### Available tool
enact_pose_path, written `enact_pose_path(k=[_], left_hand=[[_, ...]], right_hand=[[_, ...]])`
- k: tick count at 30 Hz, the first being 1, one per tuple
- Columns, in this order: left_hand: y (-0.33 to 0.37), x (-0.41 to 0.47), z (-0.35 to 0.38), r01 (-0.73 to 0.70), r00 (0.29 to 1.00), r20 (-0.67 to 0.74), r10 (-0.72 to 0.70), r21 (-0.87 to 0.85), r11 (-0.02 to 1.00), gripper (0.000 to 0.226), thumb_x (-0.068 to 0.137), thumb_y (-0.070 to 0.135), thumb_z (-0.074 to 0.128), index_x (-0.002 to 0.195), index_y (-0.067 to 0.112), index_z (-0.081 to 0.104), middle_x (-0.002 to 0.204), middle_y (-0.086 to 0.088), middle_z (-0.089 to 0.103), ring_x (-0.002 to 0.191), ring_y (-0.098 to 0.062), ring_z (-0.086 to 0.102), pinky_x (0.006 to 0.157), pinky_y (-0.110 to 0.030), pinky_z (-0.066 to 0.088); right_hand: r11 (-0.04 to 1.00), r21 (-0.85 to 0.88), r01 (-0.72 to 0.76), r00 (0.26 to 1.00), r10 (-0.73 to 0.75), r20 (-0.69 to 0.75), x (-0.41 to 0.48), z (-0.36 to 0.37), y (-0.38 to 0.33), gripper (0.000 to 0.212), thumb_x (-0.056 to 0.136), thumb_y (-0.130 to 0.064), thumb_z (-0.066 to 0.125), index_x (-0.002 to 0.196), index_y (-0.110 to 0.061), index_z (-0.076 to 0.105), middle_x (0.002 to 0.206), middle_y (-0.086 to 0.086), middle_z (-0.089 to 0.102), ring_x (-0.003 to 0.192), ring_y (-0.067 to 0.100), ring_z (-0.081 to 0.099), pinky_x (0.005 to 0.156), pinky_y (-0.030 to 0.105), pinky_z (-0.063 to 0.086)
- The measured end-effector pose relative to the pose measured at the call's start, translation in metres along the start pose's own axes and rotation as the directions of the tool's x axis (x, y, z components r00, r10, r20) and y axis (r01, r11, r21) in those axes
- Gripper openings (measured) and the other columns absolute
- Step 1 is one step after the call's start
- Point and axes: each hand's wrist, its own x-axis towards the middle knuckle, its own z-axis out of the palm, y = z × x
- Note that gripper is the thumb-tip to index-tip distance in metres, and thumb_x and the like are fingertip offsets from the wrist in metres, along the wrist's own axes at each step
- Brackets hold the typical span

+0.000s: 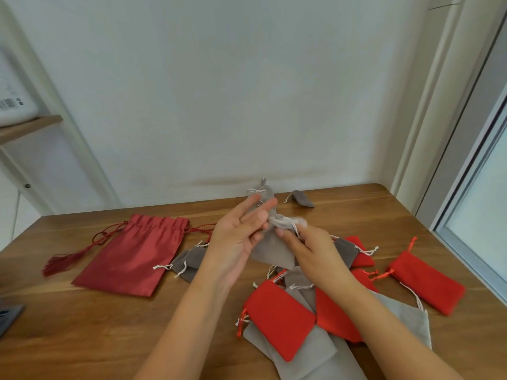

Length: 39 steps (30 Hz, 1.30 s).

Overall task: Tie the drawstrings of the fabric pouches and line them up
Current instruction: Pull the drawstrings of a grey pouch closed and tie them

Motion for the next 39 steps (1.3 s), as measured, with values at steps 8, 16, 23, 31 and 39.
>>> enact_pose_path(k=[8,16,23,31,39], left_hand=[[-0.005,-0.008,-0.019,-0.120,0.993,0.078,0.092,0.568,0.814,0.042,0.084,-0.003,0.065,0.118,0.023,0.068,0.099,-0.004,0.073,0.089,-0.011,0.064,0.086,-0.025,0.052],[0.007,-0.010,-0.025,-0.218,0.975,0.176,0.139,0.588,0.779,0.040,0.093,-0.008,0.049,0.114,0.021,0.067,0.103,-0.006,0.073,0.093,-0.016,0.067,0.085,-0.024,0.052],[0.006,-0.013,-0.023,-0.240,0.969,0.200,0.144,0.634,0.735,0.036,0.092,-0.001,0.056,0.113,0.026,0.069,0.101,-0.004,0.074,0.091,-0.023,0.069,0.083,-0.031,0.055],[0.004,-0.018,-0.015,-0.303,0.952,0.174,0.250,0.628,0.717,0.023,0.074,0.021,0.072,0.094,0.032,0.077,0.088,0.000,0.075,0.071,-0.010,0.063,0.065,-0.021,0.051],[0.001,-0.018,-0.003,-0.276,0.961,0.090,0.263,0.393,0.877,0.027,0.085,0.030,0.051,0.068,0.028,0.072,0.079,0.001,0.074,0.092,-0.010,0.069,0.077,-0.020,0.051]], right_hand=[[0.978,0.164,-0.127,0.987,0.109,0.115,0.002,-0.003,0.000,0.032,0.098,-0.037,0.047,0.098,-0.014,0.069,0.082,0.006,0.069,0.074,0.023,0.063,0.065,0.042,0.049],[0.869,0.400,-0.292,0.937,0.175,0.303,0.002,-0.018,-0.011,0.025,0.097,-0.025,0.046,0.107,-0.015,0.067,0.085,-0.002,0.068,0.075,0.005,0.063,0.061,0.019,0.050],[0.801,0.422,-0.425,0.877,0.248,0.412,0.001,-0.030,-0.006,0.035,0.093,-0.038,0.056,0.115,-0.013,0.068,0.104,0.013,0.071,0.092,0.019,0.064,0.077,0.027,0.050],[0.694,0.499,-0.519,0.817,0.231,0.529,0.000,-0.032,-0.010,0.029,0.091,-0.028,0.053,0.111,-0.011,0.066,0.093,0.001,0.073,0.082,0.008,0.068,0.067,0.017,0.050],[0.844,0.383,-0.377,0.859,0.164,0.485,-0.001,-0.029,-0.015,0.014,0.090,-0.014,0.060,0.092,-0.002,0.065,0.064,-0.011,0.063,0.059,-0.003,0.055,0.056,0.011,0.041]])
